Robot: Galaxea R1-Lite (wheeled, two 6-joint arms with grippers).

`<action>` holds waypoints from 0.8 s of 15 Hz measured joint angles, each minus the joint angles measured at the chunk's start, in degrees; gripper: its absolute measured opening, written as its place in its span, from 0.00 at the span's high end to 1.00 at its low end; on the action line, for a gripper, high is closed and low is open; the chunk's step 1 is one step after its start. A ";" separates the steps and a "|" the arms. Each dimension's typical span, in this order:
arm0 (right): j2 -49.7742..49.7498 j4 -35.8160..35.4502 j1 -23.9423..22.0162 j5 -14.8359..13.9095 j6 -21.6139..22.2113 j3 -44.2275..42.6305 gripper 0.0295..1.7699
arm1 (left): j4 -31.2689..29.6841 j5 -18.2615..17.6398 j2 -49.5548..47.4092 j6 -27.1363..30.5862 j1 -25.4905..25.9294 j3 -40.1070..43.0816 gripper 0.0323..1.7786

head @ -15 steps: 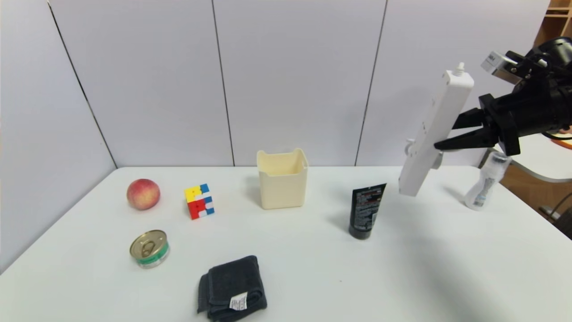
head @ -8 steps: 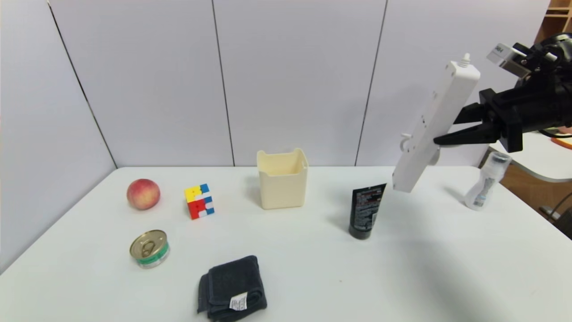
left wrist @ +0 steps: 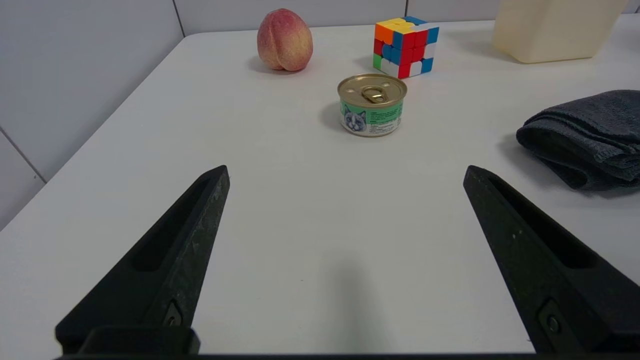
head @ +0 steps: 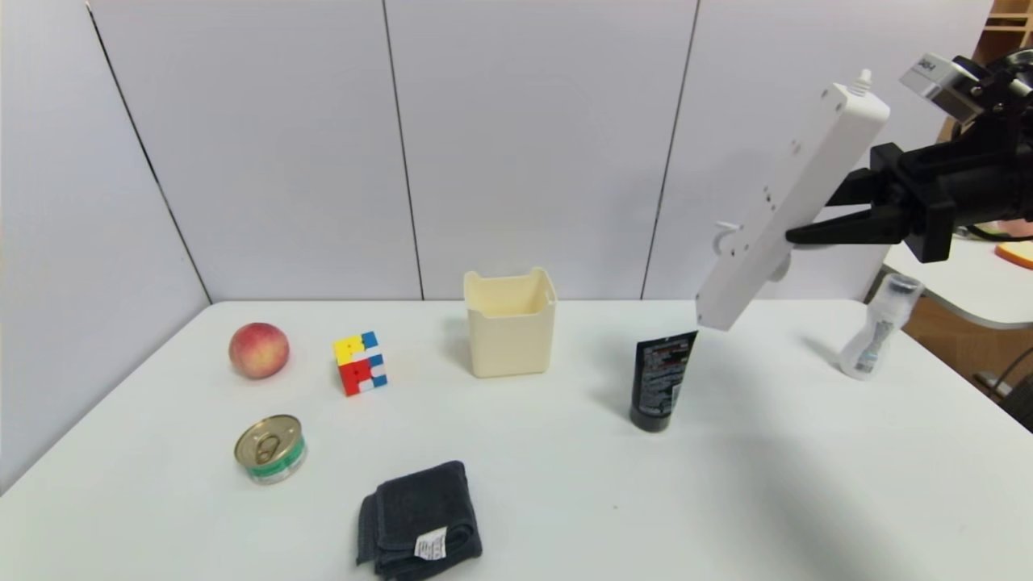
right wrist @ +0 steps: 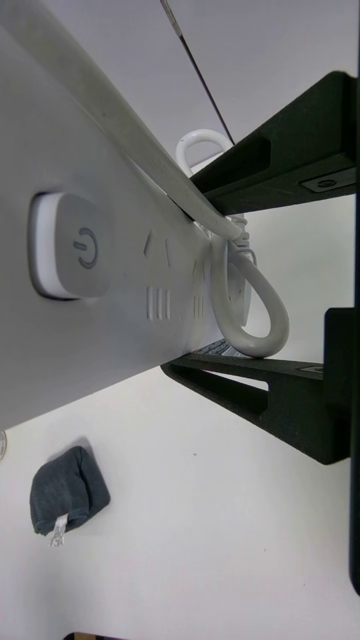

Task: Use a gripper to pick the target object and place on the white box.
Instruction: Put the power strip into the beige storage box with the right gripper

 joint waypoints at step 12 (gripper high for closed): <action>0.20 -0.11 6.40 2.12 0.05 -0.10 0.54 | 0.04 -0.02 0.00 0.00 -0.02 0.00 0.05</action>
